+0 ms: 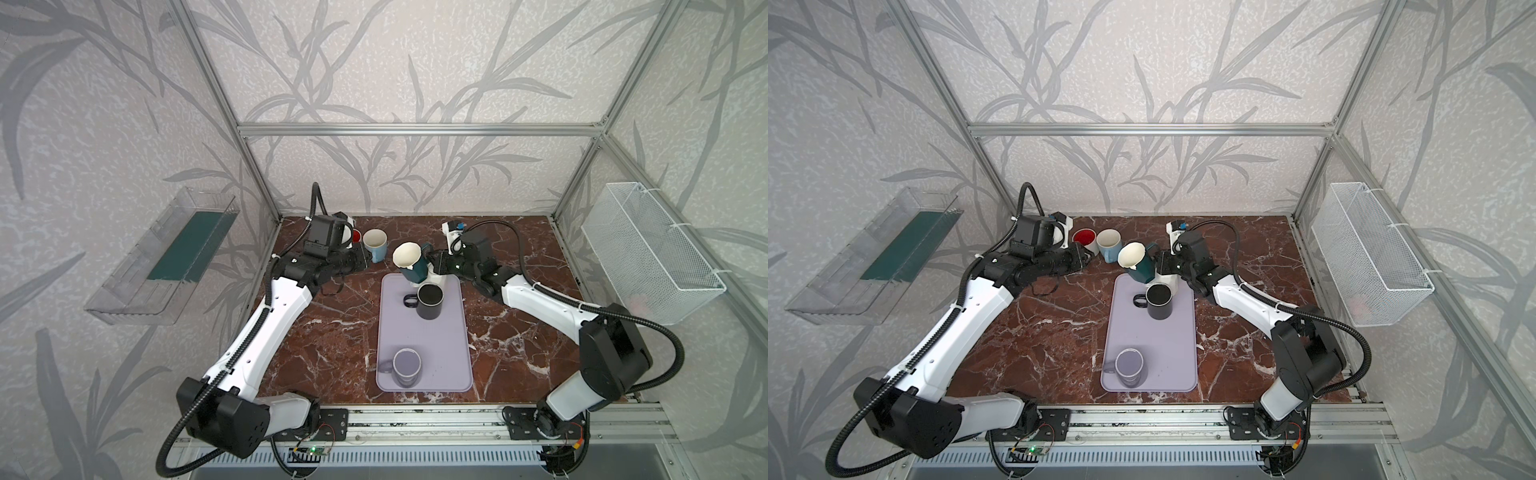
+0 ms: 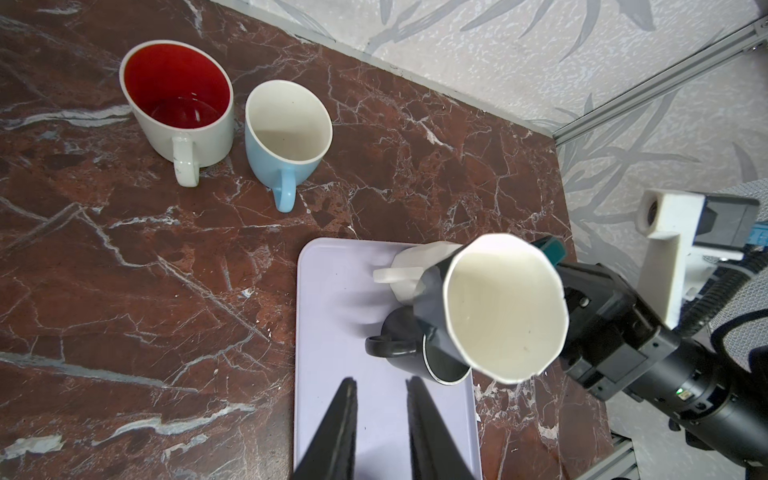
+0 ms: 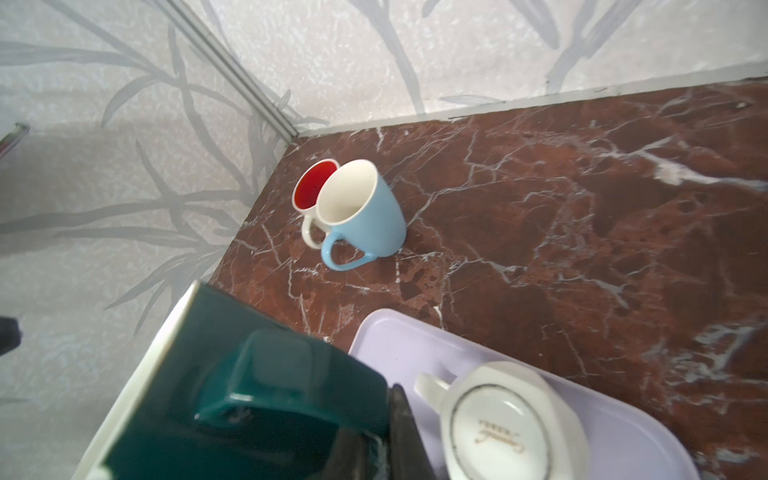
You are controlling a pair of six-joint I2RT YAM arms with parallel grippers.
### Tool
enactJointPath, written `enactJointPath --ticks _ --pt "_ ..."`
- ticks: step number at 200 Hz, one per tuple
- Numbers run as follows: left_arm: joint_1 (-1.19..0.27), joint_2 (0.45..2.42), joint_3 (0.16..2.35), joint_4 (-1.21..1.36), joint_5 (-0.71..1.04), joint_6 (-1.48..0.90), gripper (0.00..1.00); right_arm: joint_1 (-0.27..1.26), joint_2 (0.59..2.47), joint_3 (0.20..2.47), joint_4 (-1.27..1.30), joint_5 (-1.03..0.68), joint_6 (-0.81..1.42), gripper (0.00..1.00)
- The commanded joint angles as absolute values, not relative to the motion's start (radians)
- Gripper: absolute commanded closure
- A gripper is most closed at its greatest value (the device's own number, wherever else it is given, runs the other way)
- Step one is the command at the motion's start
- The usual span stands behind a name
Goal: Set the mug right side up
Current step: 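Carry the dark green mug beyond the tray with the right gripper, then lower the dark green mug upright onto the table with the right gripper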
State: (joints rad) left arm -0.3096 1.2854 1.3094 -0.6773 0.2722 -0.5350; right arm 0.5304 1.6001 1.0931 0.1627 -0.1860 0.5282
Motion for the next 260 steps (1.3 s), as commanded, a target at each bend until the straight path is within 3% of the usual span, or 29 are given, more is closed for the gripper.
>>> enactJointPath --ticks 1,77,143,260 --pt "-0.317 1.258 1.28 -0.658 0.257 -0.551 0.75 0.485 1.536 1.094 0.33 -0.142 0.606 1.0" --pt "-0.321 1.23 1.253 -0.673 0.238 -0.552 0.76 0.351 1.561 1.069 0.43 -0.069 0.67 1.0" --pt "-0.326 1.203 1.213 -0.668 0.241 -0.571 0.76 0.272 1.602 0.915 0.657 -0.008 0.666 1.0" --pt "-0.334 1.162 1.137 -0.641 0.239 -0.602 0.76 0.249 1.883 0.811 1.046 0.102 0.777 1.0"
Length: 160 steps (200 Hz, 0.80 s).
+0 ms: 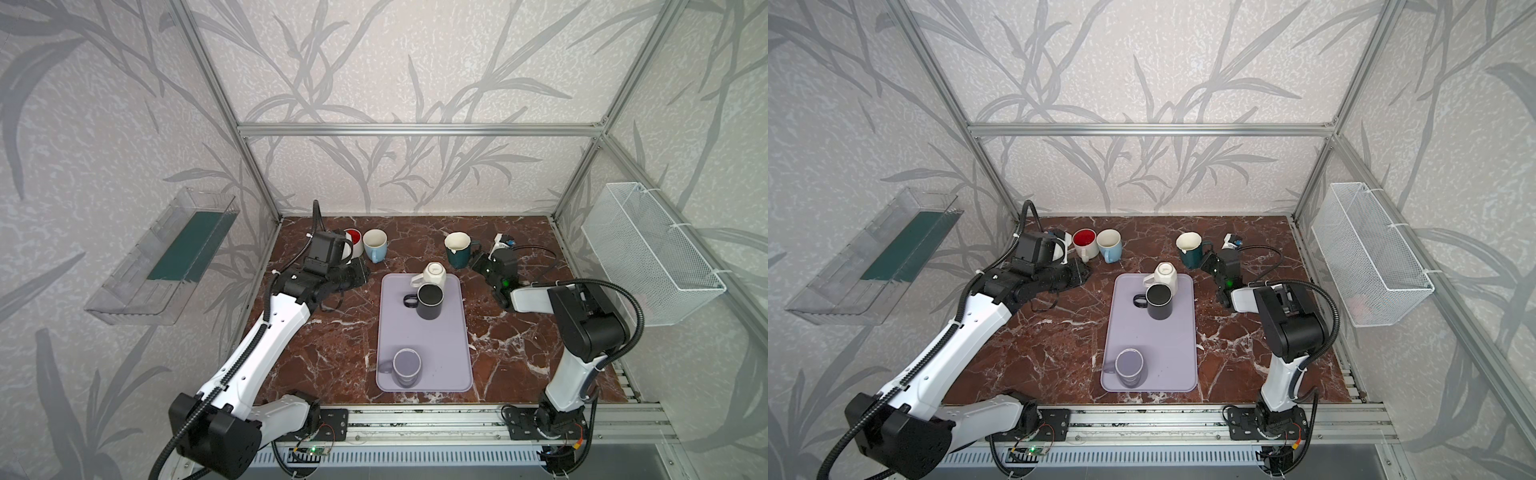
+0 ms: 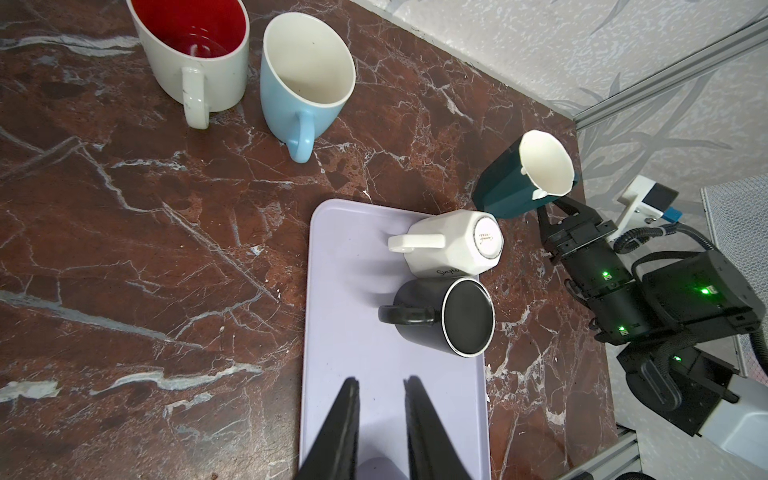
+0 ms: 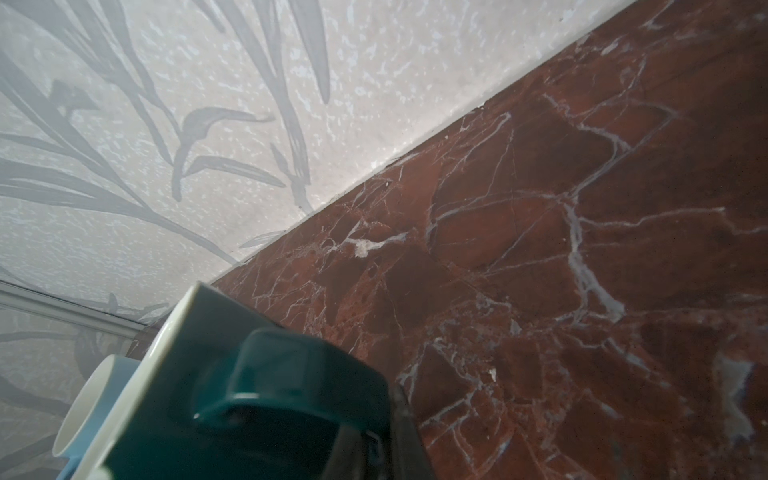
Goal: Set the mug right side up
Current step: 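Lower the dark green mug upright onto the table with the right gripper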
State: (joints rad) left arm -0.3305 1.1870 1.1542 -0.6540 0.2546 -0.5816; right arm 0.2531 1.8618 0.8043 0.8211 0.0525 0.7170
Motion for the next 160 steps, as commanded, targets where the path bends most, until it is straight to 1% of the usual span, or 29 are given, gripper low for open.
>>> enactJointPath --ticks 1,35,73,144,160 --pt "-0.334 1.161 1.136 -0.641 0.24 -0.601 0.77 0.249 1.885 0.811 1.048 0.103 0.776 1.0" --pt "-0.336 1.151 1.128 -0.642 0.235 -0.6 0.77 0.248 1.955 0.815 1.111 0.124 0.795 1.0" --pt "-0.336 1.146 1.127 -0.649 0.229 -0.596 0.77 0.244 2.038 0.841 1.171 0.102 0.821 1.0" --pt "-0.336 1.152 1.124 -0.647 0.232 -0.594 0.77 0.244 2.116 0.867 1.195 0.115 0.878 1.0" --pt "-0.337 1.157 1.121 -0.641 0.241 -0.596 0.77 0.245 2.123 0.87 1.191 0.12 0.887 0.94"
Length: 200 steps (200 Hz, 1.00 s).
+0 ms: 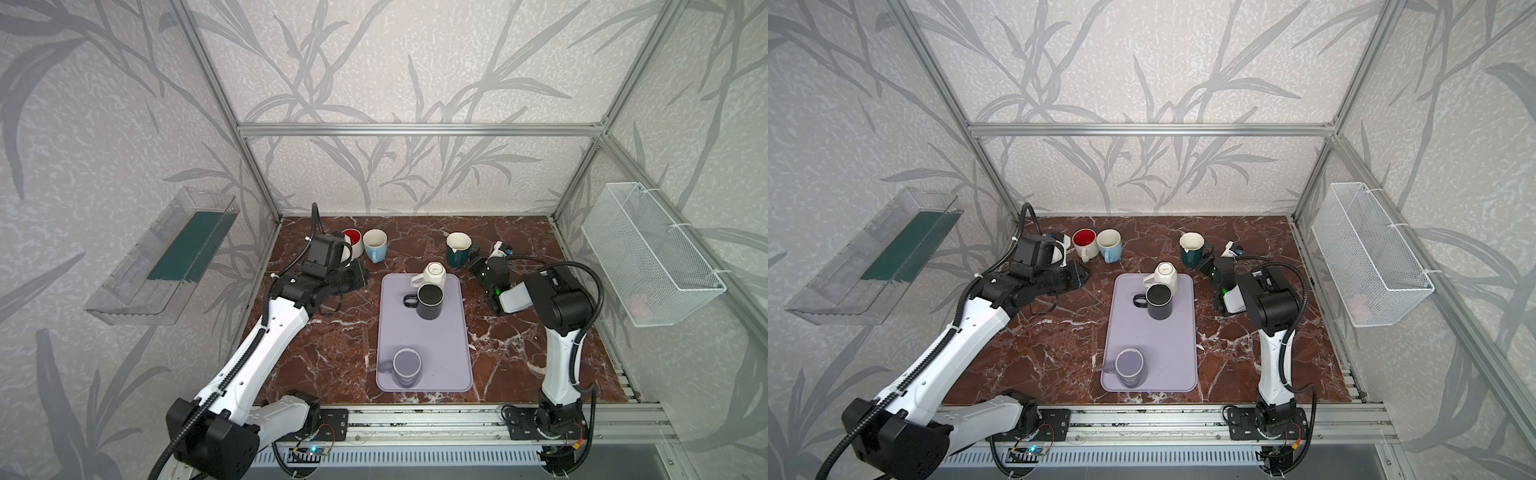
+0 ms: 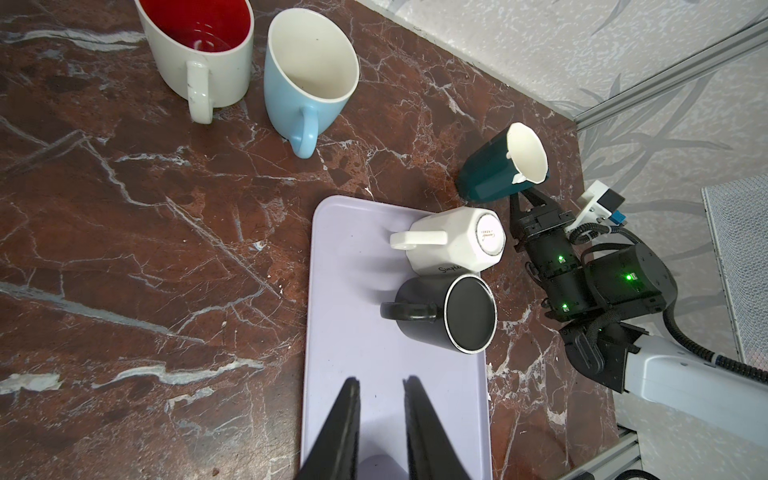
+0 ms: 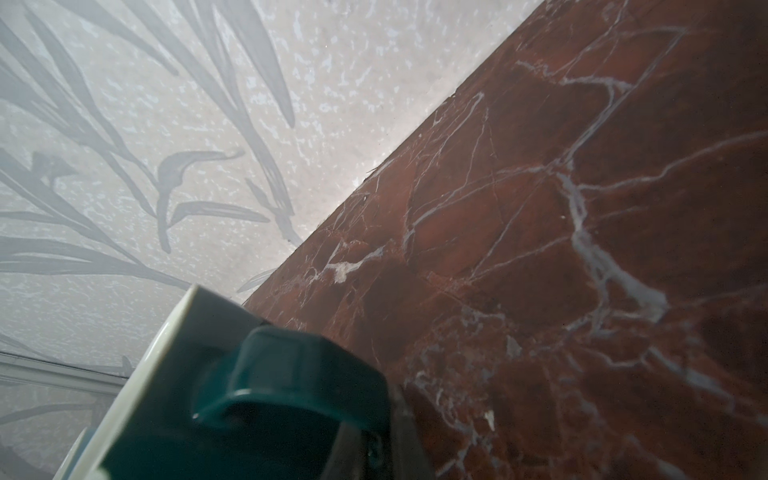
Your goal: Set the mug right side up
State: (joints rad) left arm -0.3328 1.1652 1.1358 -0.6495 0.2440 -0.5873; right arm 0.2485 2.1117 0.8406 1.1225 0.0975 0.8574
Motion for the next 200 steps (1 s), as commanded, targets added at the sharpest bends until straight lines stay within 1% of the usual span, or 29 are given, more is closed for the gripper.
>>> enactJointPath --ticks 1,19,38,98,163,200 --pt "-0.336 1.157 1.121 -0.641 0.241 -0.596 0.77 0.245 2.123 0.87 1.191 0.12 0.888 0.94" --pt "-0.337 1.157 1.12 -0.639 0.241 -0.596 0.77 0.245 2.121 0.864 1.189 0.124 0.891 0.88" --pt "-0.338 1.155 1.121 -0.639 0.239 -0.594 0.76 0.246 2.111 0.858 1.167 0.123 0.894 0.79" --pt "-0.337 1.152 1.121 -0.639 0.233 -0.588 0.76 0.249 2.067 0.822 1.133 0.106 0.881 0.6" --pt "-0.338 1.144 1.111 -0.626 0.234 -0.589 0.76 0.248 1.931 0.76 1.009 0.076 0.814 0.56" --pt "-0.338 1.143 1.103 -0.615 0.238 -0.591 0.76 0.232 1.839 0.751 0.86 0.021 0.755 0.55"
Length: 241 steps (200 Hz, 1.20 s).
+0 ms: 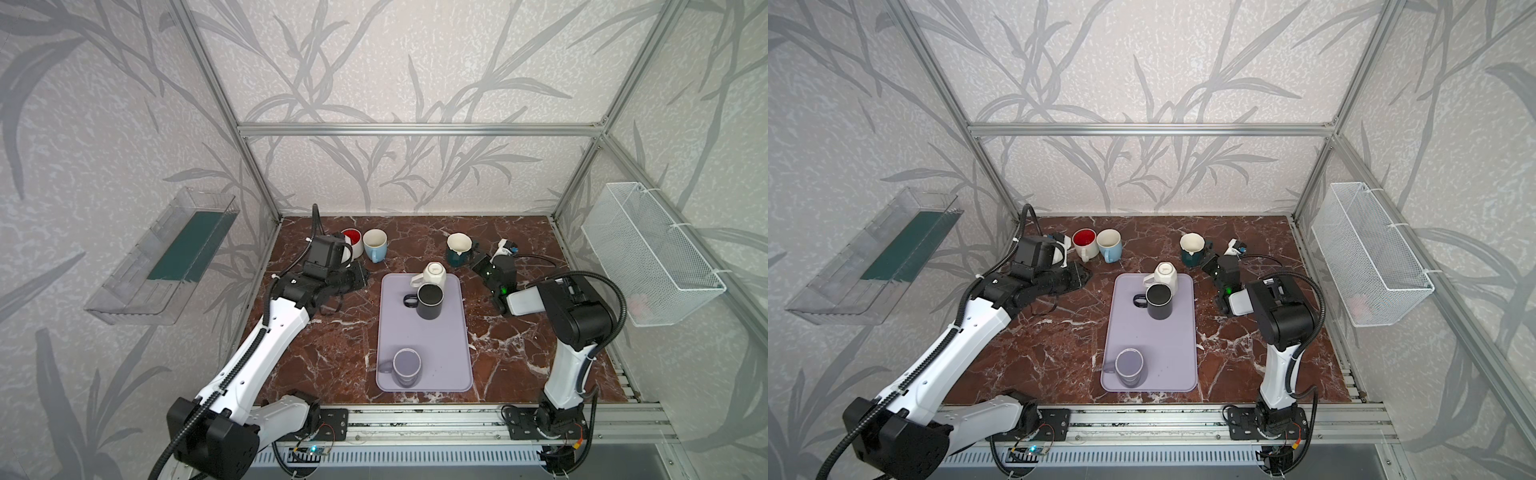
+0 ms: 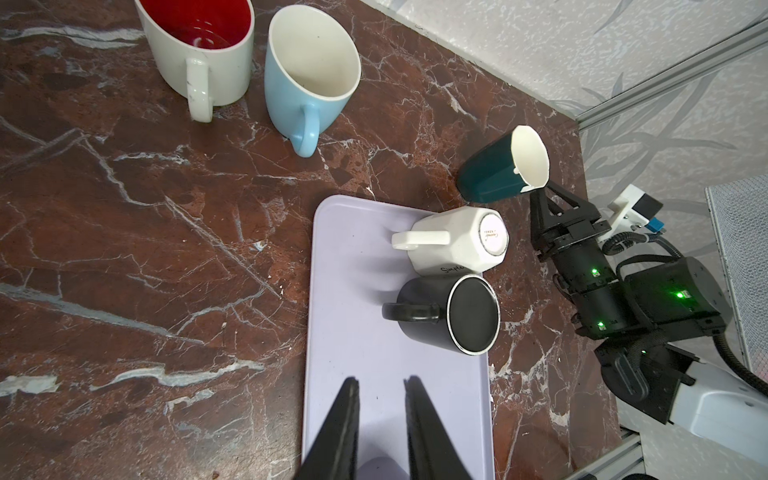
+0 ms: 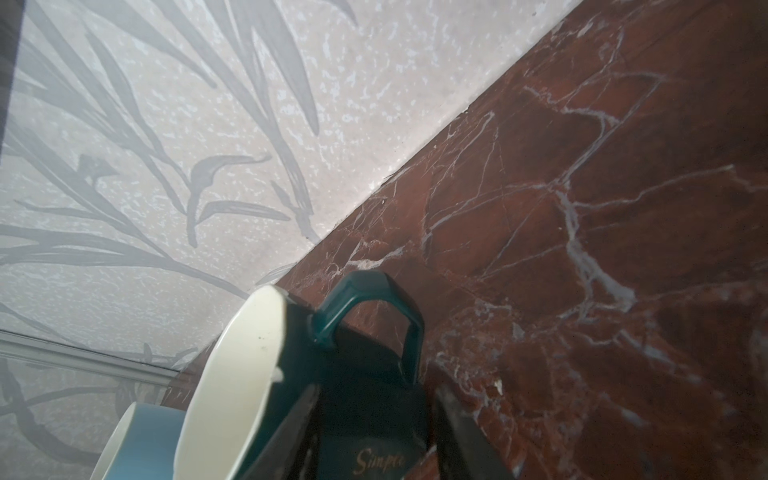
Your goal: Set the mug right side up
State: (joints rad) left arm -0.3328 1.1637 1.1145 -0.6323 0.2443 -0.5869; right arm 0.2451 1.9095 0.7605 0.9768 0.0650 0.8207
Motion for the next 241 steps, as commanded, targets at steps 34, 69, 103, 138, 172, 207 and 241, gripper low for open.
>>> enactJointPath --ticks 34,69,103,138,172,207,241 --pt "-0.337 1.141 1.098 -0.607 0.238 -0.591 0.76 0.218 1.718 0.78 0.62 -0.044 0.652 0.54" --pt "-0.337 1.141 1.098 -0.603 0.245 -0.593 0.76 0.169 1.649 0.887 0.367 -0.141 0.571 0.53" --pt "-0.338 1.135 1.097 -0.607 0.245 -0.592 0.76 0.111 1.684 1.043 0.138 -0.257 0.508 0.53" --pt "-0.338 1.134 1.104 -0.616 0.243 -0.593 0.76 0.076 1.801 1.216 -0.012 -0.359 0.438 0.54" --pt "-0.337 1.132 1.111 -0.624 0.241 -0.59 0.76 0.065 1.932 1.411 -0.184 -0.456 0.371 0.58" --pt "-0.338 1.129 1.112 -0.636 0.234 -0.585 0.76 0.064 1.984 1.461 -0.199 -0.456 0.36 0.59" --pt "-0.337 1.128 1.111 -0.64 0.231 -0.582 0.76 0.058 2.015 1.492 -0.196 -0.457 0.359 0.59"
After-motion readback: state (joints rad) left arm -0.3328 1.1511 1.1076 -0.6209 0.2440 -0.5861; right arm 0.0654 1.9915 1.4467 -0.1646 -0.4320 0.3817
